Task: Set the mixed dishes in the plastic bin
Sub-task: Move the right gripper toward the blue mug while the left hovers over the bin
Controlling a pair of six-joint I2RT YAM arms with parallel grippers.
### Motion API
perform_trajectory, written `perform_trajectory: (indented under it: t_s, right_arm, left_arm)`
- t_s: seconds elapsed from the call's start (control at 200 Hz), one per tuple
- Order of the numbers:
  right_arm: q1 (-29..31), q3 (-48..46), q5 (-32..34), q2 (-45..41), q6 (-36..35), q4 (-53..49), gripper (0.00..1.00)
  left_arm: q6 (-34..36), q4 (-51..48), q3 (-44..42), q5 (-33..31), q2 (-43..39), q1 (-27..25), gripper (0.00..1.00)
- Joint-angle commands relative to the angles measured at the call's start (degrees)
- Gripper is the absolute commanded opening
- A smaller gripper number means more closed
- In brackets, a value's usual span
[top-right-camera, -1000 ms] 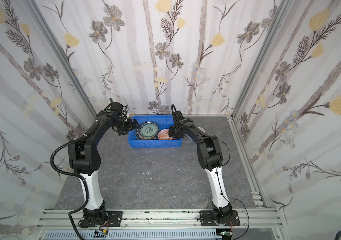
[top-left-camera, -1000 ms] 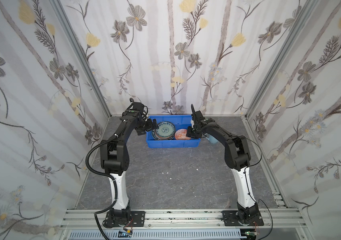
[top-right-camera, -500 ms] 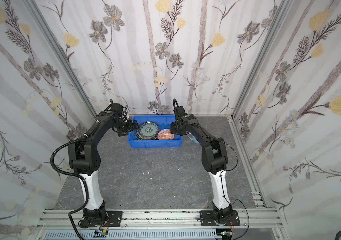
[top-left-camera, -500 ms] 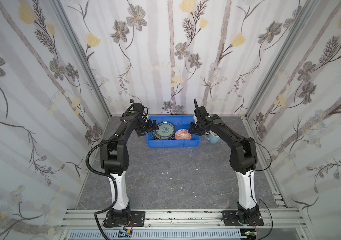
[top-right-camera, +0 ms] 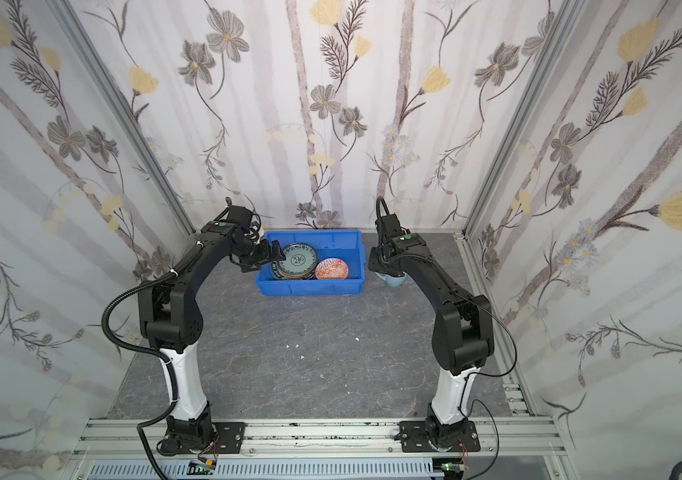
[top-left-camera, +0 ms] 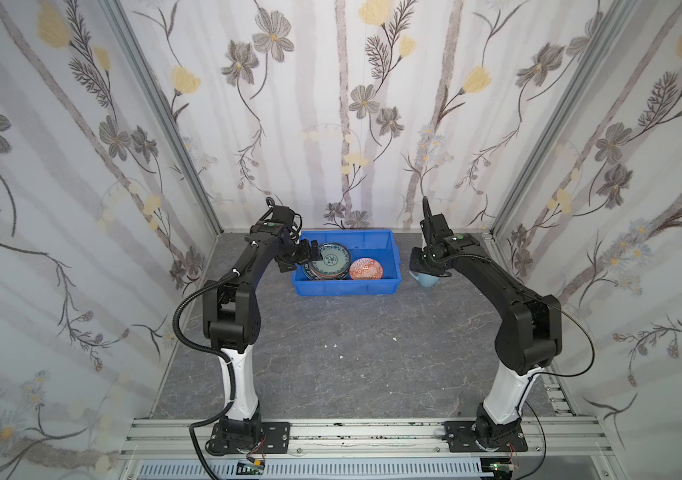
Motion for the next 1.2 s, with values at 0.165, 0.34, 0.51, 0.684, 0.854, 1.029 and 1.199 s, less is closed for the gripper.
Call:
perform_trajectory:
  t_s: [0.165,0.34,0.51,0.684,0.854,1.029,1.199]
  right_arm:
    - [-3.5,-14.5,1.1,-11.2,2.5,6.4,0.49]
    - [-4.6,-22.7,-0.1,-17.3,3.1,8.4,0.49]
    - [-4.8,-29.3,-1.2,-24.1,3.7,9.8,0.49]
    - [-4.8,-35.7,-1.8,-30.2,4.7,11.0,0.49]
    - [-4.8,-39.5,-2.0,-34.9,5.2,11.6,0.49]
    - [-4.8,-41.4,-1.8,-38.5,5.3,11.0,0.5]
    - [-4.8,-43.7,-1.5,-41.7,5.4,10.1,0.5]
  left_arm:
    - [-2.3,-0.5,-0.3,-1.9,-2.7,-6.0,1.0]
    - [-3.7,-0.2,-2.4,-3.4,-4.9,-10.6,1.0]
    - [-3.9,-0.5,-3.1,-7.4,-5.2,-15.1,1.0]
    - [-5.3,0.2,-2.6,-10.6,-3.9,-17.9,1.0]
    - [-4.9,-1.9,5.1,-15.8,3.4,-19.9,1.0]
    - [-2.4,-9.4,15.3,-21.5,11.8,-22.4,1.0]
    - [-3.0,-10.5,15.4,-22.4,12.9,-22.9,1.0]
